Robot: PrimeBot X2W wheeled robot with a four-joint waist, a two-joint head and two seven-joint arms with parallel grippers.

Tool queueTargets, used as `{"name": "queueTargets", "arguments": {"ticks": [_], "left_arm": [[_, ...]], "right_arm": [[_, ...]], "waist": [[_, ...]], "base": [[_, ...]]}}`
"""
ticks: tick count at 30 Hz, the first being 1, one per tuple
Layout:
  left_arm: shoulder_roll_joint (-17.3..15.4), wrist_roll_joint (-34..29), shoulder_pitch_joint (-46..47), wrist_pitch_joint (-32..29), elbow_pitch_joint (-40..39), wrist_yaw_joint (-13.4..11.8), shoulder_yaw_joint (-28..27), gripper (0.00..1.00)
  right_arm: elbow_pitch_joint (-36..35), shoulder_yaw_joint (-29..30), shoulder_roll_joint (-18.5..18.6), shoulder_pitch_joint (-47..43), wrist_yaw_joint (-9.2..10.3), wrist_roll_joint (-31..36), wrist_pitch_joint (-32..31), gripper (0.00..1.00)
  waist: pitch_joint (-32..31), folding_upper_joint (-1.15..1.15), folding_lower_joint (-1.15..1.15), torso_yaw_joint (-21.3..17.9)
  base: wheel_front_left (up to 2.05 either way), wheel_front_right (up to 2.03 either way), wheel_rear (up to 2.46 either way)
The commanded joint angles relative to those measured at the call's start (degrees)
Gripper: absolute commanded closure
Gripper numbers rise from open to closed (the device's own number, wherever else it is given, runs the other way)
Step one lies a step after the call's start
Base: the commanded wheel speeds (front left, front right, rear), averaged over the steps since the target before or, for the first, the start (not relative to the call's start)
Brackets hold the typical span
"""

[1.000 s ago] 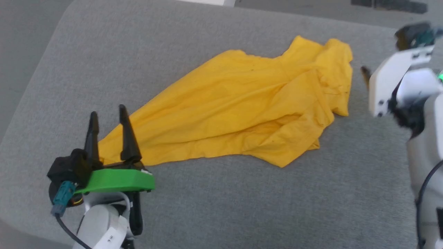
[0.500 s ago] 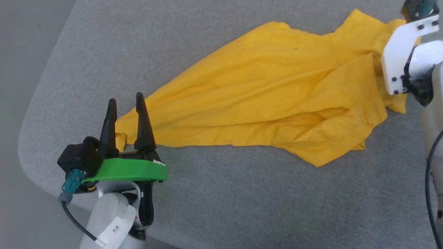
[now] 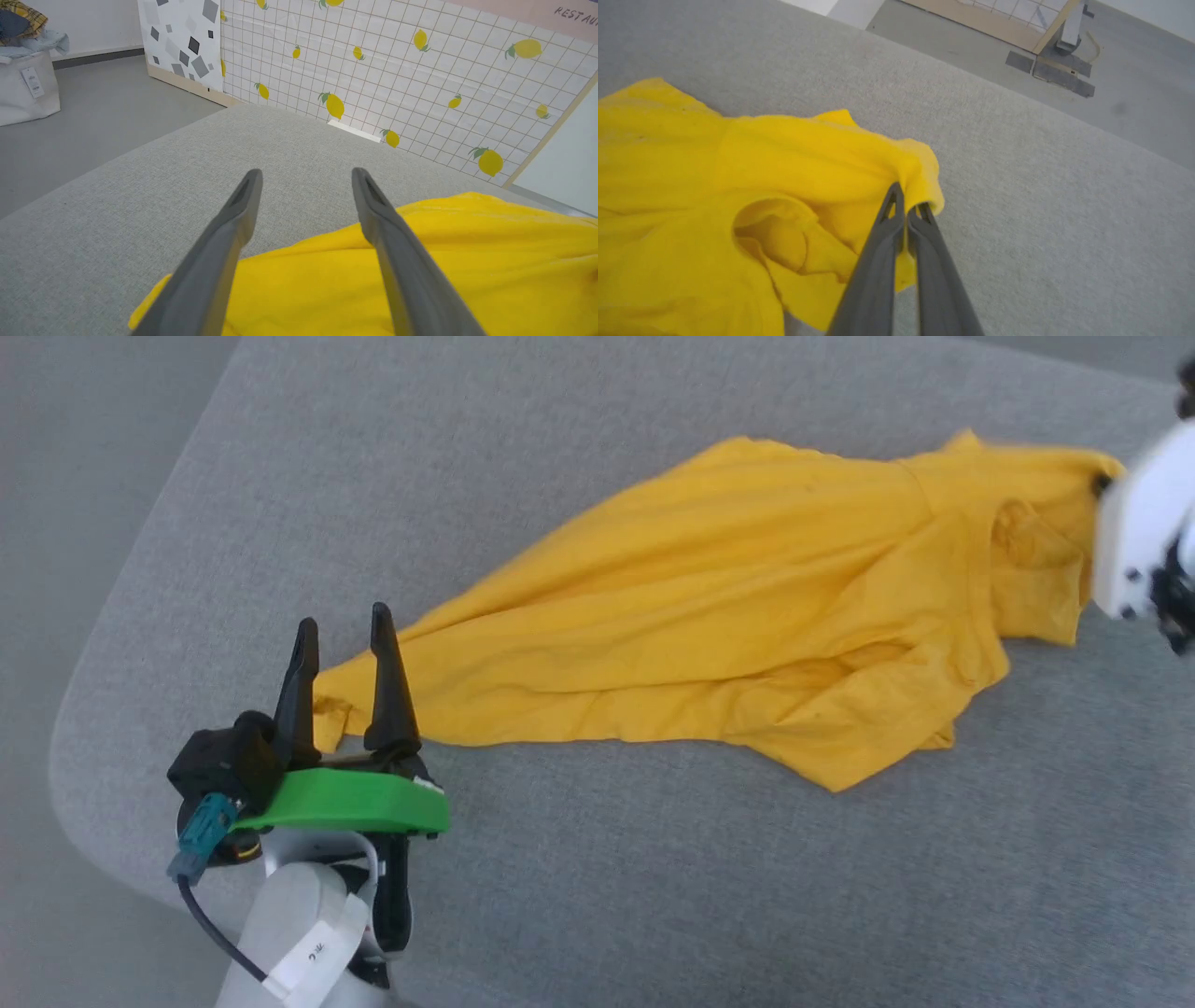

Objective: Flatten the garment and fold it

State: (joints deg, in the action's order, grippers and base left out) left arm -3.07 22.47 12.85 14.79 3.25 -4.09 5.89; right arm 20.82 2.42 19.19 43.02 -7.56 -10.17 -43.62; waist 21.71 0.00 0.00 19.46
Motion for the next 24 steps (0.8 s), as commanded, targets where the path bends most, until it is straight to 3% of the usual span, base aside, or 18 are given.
{"name": "queueTargets", "arguments": {"ticks": [1, 6, 10, 13, 14, 15, 20, 24], "left_arm": [[0.19, -0.8, -0.74, 0.2, 0.33, 0.36, -0.39, 0.0], [0.19, -1.3, -2.29, 0.2, 1.55, 0.95, -1.02, 0.0], [0.19, -1.58, -3.18, 0.2, 2.5, 1.34, -1.23, 0.0], [0.19, -1.39, -3.55, 0.2, 2.87, 1.53, -1.2, 0.0], [0.19, -1.36, -3.62, 0.2, 3.08, 1.58, -1.16, 0.0], [0.19, -1.32, -3.67, 0.2, 3.48, 1.75, -1.01, 0.0], [0.19, -0.43, -3.38, -0.57, 4.92, 3.78, 1.23, 0.0], [0.19, 1.02, -1.96, -6.61, 5.49, 6.85, 7.48, 0.0]], "right_arm": [[-2.56, 1.52, 1.02, -3.96, 0.08, -1.17, -0.17, 1.0], [-13.88, 12.22, 0.23, -20.36, 0.08, -3.51, -1.97, 1.0], [-19.33, 18.71, -5.3, -32.83, 0.08, -3.67, -4.16, 1.0], [-21.18, 20.06, -9.22, -38.05, 0.08, -3.47, -3.96, 1.0], [-21.44, 20.31, -10.31, -38.68, 0.08, -3.61, -3.32, 0.87], [-21.9, 19.99, -10.86, -39.16, 0.08, -3.42, -2.21, 0.0], [-24.46, 22.26, -13.29, -36.54, 0.08, -4.68, 6.84, 0.0], [-26.13, 24.5, -14.47, -35.2, 0.08, -4.06, 12.45, 0.0]], "waist": [[-6.05, 0.0, 0.0, -5.45], [-9.58, 0.0, 0.0, -8.61], [-11.3, 0.0, 0.0, -10.05], [-11.57, 0.0, 0.0, -10.8], [-11.67, 0.0, 0.0, -10.98], [-11.72, 0.0, 0.0, -11.18], [-12.6, 0.0, 0.0, -12.06], [-13.36, 0.0, 0.0, -12.44]], "base": [[0.0, 0.0, 0.0], [0.0, 0.0, 0.0], [0.0, 0.0, 0.0], [0.0, 0.0, 0.0], [0.0, 0.0, 0.0], [0.0, 0.0, 0.0], [0.0, 0.0, 0.0], [0.0, 0.0, 0.0]]}}
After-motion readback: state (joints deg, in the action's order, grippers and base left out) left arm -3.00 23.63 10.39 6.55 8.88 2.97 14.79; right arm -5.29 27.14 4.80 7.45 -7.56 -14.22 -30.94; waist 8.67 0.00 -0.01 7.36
